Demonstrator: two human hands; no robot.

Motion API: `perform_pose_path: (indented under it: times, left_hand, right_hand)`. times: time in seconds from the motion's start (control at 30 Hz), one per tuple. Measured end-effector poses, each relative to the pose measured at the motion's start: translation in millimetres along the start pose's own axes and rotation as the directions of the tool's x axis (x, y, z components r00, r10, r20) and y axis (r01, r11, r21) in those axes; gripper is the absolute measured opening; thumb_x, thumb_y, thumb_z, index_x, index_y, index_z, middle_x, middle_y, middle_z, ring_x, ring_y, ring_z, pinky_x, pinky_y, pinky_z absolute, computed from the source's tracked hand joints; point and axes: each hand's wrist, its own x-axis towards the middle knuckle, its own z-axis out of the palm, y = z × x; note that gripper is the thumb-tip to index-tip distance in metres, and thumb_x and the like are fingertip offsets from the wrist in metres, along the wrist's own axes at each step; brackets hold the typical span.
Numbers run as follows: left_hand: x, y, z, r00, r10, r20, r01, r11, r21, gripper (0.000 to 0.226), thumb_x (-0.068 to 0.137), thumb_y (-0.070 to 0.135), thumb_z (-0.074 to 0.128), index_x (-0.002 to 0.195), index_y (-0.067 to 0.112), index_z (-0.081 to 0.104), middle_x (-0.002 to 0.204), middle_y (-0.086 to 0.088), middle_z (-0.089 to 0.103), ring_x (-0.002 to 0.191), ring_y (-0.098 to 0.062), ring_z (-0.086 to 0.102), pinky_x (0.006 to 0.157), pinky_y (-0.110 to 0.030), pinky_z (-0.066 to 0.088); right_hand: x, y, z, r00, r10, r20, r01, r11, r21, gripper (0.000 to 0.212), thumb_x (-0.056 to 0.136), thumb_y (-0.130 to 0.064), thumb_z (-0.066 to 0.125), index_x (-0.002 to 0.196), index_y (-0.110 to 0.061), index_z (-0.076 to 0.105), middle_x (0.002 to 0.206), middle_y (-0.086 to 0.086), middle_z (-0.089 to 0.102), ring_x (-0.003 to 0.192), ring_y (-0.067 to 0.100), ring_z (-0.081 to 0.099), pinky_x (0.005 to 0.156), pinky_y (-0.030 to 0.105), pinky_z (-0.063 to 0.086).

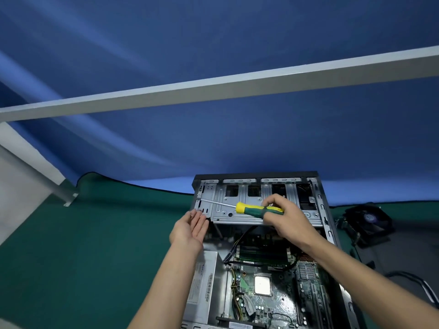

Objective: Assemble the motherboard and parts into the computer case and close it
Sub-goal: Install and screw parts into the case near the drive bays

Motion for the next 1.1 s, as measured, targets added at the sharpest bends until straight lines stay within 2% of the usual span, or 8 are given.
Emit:
perform_pose_path:
  times: [0.13, 0.23, 0.33, 0.43, 0.5, 0.73, 0.97, 1.1]
  left_hand:
    - [-7.7, -2.7, 3.4, 0.995, -0.08, 0.052, 0.086, 0.988, -0.131, 0.028, 0.101, 0.014, 0.042, 0.08, 0.001, 0.057, 0.092, -0.014, 0.063, 0.079, -0.024, 0.061, 0.099, -0.038, 0.046]
    - [-15.4, -7.4, 3.4, 0.988, -0.12, 0.097, 0.137, 0.974, -0.183, 0.026, 0.1, 0.014, 0.044, 0.084, 0.0, 0.058, 0.109, -0.013, 0.063, 0.095, -0.023, 0.062, 0.089, -0.04, 0.049]
    - [-22.3, -10.9, 1.2, 0.985, -0.123, 0.121, 0.145, 0.97, -0.195, 0.025, 0.1, 0.013, 0.044, 0.085, 0.0, 0.058, 0.107, -0.012, 0.064, 0.102, -0.022, 0.061, 0.088, -0.039, 0.048]
    - [-24.6, -9.4, -2.1, 0.987, -0.101, 0.124, 0.126, 0.968, -0.215, 0.024, 0.1, 0.013, 0.043, 0.086, 0.0, 0.058, 0.107, -0.014, 0.063, 0.106, -0.023, 0.061, 0.087, -0.039, 0.048]
    - [-22.7, -6.1, -4.8, 0.989, -0.083, 0.119, 0.108, 0.969, -0.223, 0.025, 0.1, 0.013, 0.043, 0.085, 0.0, 0.058, 0.107, -0.015, 0.063, 0.104, -0.024, 0.061, 0.085, -0.039, 0.048]
    - [-10.8, -2.6, -5.4, 0.992, -0.048, 0.117, 0.08, 0.953, -0.291, 0.027, 0.101, 0.013, 0.041, 0.083, 0.001, 0.057, 0.094, -0.016, 0.065, 0.096, -0.024, 0.062, 0.083, -0.039, 0.049]
    - [-18.4, -12.5, 9.2, 0.995, 0.045, 0.091, -0.02, 0.965, -0.26, 0.024, 0.101, 0.012, 0.043, 0.083, 0.002, 0.057, 0.094, -0.014, 0.065, 0.087, -0.023, 0.064, 0.081, -0.037, 0.049]
    - [-29.8, -32.1, 34.2, 0.992, 0.103, 0.072, -0.076, 0.948, -0.31, 0.023, 0.101, 0.014, 0.043, 0.084, 0.003, 0.057, 0.091, -0.013, 0.065, 0.088, -0.023, 0.063, 0.082, -0.035, 0.049]
  right_hand:
    - [-20.4, -6.2, -10.3, 0.999, -0.039, 0.033, 0.04, 0.999, -0.018, 0.018, 0.075, -0.007, 0.063, 0.083, -0.024, 0.064, 0.064, -0.004, 0.061, 0.044, 0.007, 0.041, 0.043, 0.019, 0.032]
    - [-30.4, -4.8, -12.6, 0.998, -0.042, 0.036, 0.043, 0.999, -0.027, 0.018, 0.076, -0.007, 0.064, 0.085, -0.023, 0.064, 0.068, -0.003, 0.062, 0.043, 0.003, 0.042, 0.043, 0.017, 0.032]
    - [-35.7, -3.6, -12.3, 0.998, -0.031, 0.046, 0.032, 0.999, -0.026, 0.018, 0.077, -0.01, 0.064, 0.084, -0.027, 0.064, 0.069, -0.002, 0.062, 0.05, 0.009, 0.045, 0.046, 0.02, 0.033]
    - [-34.8, -5.0, -9.2, 0.998, -0.021, 0.056, 0.023, 0.999, -0.038, 0.017, 0.077, -0.013, 0.064, 0.084, -0.028, 0.064, 0.073, -0.004, 0.063, 0.056, 0.013, 0.048, 0.05, 0.023, 0.034]
    - [-32.3, -6.3, -5.5, 0.998, -0.019, 0.063, 0.022, 0.999, -0.044, 0.017, 0.077, -0.014, 0.064, 0.084, -0.029, 0.064, 0.074, -0.006, 0.063, 0.051, 0.011, 0.045, 0.047, 0.021, 0.033]
    - [-18.4, -15.8, -1.3, 0.997, -0.031, 0.065, 0.034, 0.998, -0.048, 0.015, 0.077, -0.012, 0.061, 0.081, -0.026, 0.068, 0.047, -0.016, 0.055, 0.036, -0.001, 0.041, 0.037, 0.013, 0.028]
    - [-9.0, -21.5, -23.1, 0.99, 0.016, 0.138, -0.008, 0.998, -0.059, 0.016, 0.079, -0.01, 0.058, 0.079, -0.021, 0.068, 0.047, -0.009, 0.052, 0.033, 0.004, 0.031, 0.035, 0.014, 0.024]
    - [-6.1, -22.3, -55.5, 0.97, 0.09, 0.225, -0.074, 0.994, -0.08, 0.013, 0.081, -0.012, 0.056, 0.071, -0.011, 0.064, 0.058, 0.003, 0.055, 0.033, 0.01, 0.027, 0.036, 0.014, 0.021]
